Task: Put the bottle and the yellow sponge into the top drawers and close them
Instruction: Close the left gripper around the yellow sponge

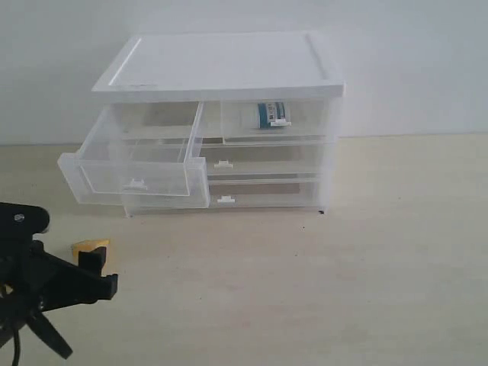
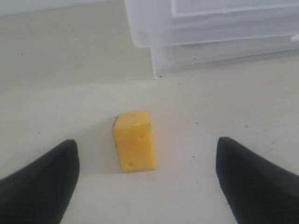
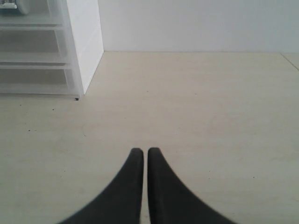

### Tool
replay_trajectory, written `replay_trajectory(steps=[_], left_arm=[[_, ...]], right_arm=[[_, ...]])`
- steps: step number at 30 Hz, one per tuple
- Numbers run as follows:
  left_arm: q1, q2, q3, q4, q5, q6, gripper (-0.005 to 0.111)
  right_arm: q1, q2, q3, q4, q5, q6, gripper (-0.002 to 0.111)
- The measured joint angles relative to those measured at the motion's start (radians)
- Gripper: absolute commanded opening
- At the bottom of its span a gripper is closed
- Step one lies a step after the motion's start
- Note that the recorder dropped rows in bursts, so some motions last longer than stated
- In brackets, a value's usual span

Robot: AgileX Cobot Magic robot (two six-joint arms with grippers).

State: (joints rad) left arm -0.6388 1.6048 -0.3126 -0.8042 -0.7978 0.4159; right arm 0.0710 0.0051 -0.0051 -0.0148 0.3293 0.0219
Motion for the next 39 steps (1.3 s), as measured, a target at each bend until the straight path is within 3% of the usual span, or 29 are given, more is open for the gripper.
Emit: replay_trajectory(steps=[10,23,39], left_arm=[[0.019,0.157,-0.098,0.040,-0.033,-0.048,0.075],[0.209,0.265,-0.119,0.318,-0.030,-0.251,0.075],[0.240,0.390,-0.220,0.377,-0.051,-0.288,0.075]], right_arm=[[0.000,0.000,0.000,0.000,0.000,0.002,0.001],[0.000,0.000,0.000,0.000,0.000,0.004,0.001],[0.000,0.000,0.000,0.000,0.000,0.004,0.001]])
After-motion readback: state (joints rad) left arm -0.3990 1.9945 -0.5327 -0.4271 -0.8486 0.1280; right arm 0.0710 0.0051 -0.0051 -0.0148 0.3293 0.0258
